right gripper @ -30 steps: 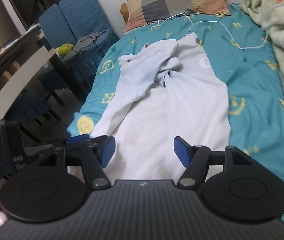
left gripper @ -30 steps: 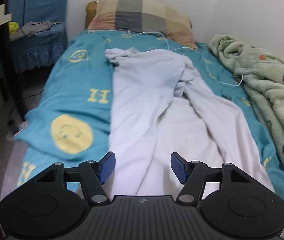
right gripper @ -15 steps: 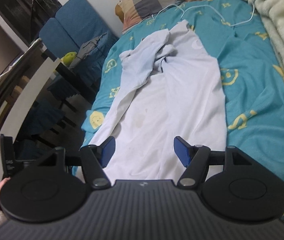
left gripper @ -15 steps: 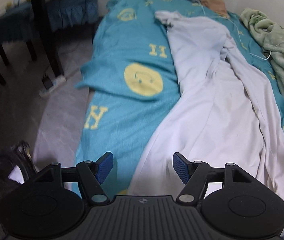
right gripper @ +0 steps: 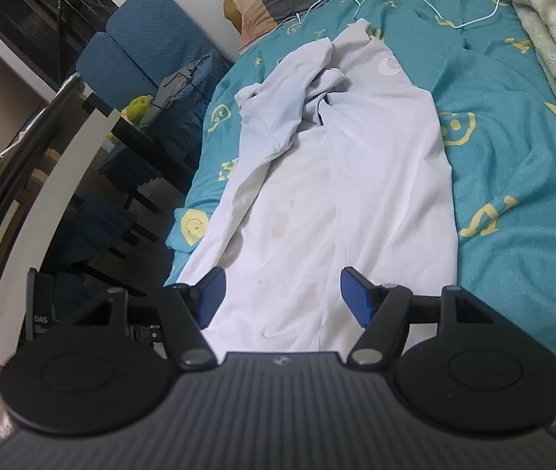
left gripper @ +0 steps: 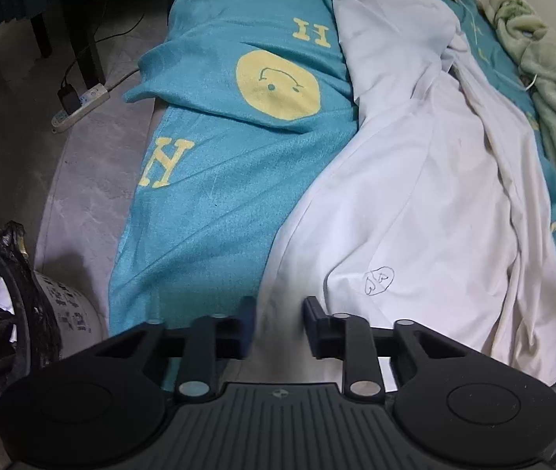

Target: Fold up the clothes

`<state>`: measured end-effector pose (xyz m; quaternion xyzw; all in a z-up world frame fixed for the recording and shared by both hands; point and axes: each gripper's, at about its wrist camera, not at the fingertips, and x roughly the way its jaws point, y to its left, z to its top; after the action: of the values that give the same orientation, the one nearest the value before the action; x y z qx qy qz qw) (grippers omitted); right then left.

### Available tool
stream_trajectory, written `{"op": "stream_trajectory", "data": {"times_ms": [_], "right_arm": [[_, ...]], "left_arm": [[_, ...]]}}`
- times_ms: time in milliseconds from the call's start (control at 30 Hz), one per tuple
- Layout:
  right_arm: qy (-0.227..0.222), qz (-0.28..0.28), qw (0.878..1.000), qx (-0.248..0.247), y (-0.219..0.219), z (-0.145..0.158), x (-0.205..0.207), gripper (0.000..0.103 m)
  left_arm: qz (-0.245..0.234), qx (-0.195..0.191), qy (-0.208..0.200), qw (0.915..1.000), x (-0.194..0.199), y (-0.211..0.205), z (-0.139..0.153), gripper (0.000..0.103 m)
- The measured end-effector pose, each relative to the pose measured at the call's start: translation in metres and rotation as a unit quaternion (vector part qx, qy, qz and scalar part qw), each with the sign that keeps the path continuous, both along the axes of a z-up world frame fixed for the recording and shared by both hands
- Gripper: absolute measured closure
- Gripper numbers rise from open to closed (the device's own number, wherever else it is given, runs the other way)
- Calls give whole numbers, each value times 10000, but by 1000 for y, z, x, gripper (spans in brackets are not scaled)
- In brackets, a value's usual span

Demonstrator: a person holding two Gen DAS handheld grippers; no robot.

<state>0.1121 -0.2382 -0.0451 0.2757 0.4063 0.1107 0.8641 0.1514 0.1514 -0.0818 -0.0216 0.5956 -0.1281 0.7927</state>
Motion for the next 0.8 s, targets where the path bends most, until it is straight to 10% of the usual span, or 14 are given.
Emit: {"op": "stream_trajectory", "data": {"times_ms": [67, 467, 800], "right_arm": [[26, -5, 10000, -16, 0, -1, 2, 35], [16, -624, 9972, 400, -33, 1, -3, 34], [75, -915, 9937, 644, -53, -2, -4, 34]], "left_arm": [[-124, 79, -36, 9999, -2, -6, 3, 96], [-1293, -122, -587, 9898, -50, -117, 83, 99], [-1684, -121, -364, 9850, -66, -190, 21, 91]]}}
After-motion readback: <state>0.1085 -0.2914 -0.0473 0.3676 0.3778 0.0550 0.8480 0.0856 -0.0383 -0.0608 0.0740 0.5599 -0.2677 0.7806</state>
